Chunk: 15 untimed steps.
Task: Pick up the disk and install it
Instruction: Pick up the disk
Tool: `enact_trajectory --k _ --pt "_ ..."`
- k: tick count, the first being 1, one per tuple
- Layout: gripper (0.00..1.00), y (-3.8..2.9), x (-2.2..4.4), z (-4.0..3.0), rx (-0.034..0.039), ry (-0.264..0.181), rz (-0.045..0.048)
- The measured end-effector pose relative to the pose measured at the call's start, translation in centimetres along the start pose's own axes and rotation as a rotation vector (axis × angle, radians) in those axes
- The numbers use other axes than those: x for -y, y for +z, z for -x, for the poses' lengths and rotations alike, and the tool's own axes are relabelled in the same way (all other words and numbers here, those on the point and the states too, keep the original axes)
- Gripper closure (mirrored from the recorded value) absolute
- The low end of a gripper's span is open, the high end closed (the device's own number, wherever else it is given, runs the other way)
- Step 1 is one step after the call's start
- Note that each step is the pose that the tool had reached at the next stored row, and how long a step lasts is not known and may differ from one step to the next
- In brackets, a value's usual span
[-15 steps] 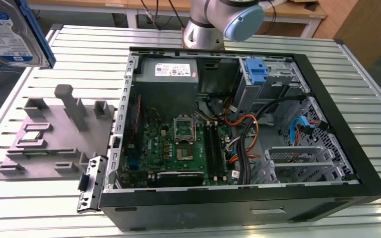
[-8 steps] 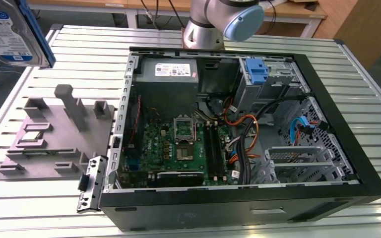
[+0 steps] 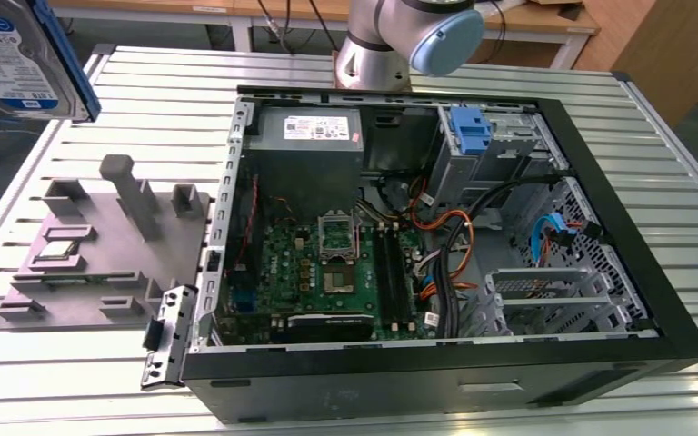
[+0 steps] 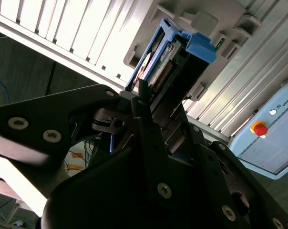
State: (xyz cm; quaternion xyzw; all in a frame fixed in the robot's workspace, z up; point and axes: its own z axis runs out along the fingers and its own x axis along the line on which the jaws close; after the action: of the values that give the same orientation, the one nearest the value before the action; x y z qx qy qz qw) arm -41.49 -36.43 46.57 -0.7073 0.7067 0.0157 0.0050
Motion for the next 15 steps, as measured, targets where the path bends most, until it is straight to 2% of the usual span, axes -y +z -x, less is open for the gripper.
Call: enact_trajectory --k 7,15 --pt "0.65 -0.06 0.00 0.00 -0.0001 0.000 0.0002" --pt "0.65 -0.90 -0.02 0.03 0.0010 0.000 0.0001"
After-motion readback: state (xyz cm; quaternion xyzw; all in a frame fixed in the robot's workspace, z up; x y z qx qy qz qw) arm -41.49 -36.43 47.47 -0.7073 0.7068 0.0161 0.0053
